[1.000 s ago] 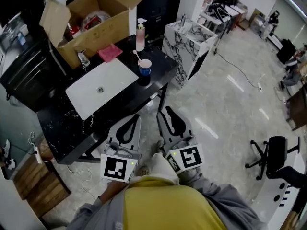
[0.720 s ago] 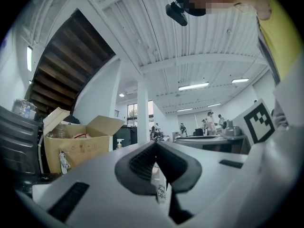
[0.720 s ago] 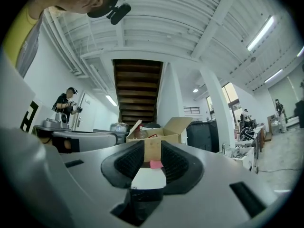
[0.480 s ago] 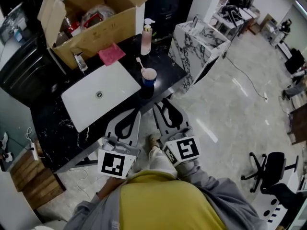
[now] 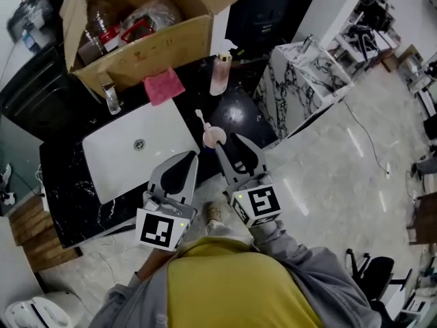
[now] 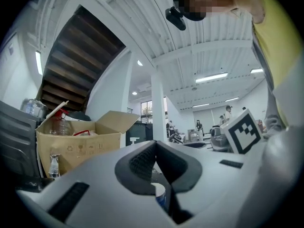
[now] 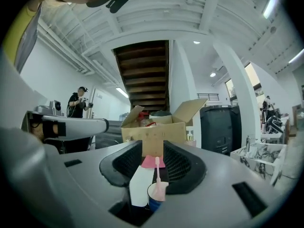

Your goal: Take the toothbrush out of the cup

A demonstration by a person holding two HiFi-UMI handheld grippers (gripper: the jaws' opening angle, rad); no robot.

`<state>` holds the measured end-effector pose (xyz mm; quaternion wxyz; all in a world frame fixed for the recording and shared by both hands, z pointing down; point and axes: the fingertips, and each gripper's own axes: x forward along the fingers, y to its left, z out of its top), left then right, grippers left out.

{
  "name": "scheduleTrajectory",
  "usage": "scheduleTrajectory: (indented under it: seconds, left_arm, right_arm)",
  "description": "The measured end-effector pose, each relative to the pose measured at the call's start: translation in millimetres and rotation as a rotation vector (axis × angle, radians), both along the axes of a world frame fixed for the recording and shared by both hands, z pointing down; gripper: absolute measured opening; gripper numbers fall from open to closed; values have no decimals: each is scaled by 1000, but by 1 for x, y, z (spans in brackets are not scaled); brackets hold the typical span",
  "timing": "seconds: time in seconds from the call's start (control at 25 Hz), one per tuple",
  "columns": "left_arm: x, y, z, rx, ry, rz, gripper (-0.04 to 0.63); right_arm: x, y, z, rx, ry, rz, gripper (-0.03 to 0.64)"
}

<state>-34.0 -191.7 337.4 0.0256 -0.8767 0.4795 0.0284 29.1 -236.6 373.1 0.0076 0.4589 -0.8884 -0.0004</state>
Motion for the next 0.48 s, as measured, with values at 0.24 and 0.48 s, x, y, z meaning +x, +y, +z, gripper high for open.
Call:
scheduleTrajectory:
  seconds: [0.24, 0.48]
  left_arm:
    - [5, -42, 14, -32, -12, -97, 0]
    - [3, -60, 28, -69, -45, -153, 0]
  right_arm:
    - [-8, -49, 35, -80, 51, -132, 155]
    - [-29, -78, 74, -182, 126, -270, 152]
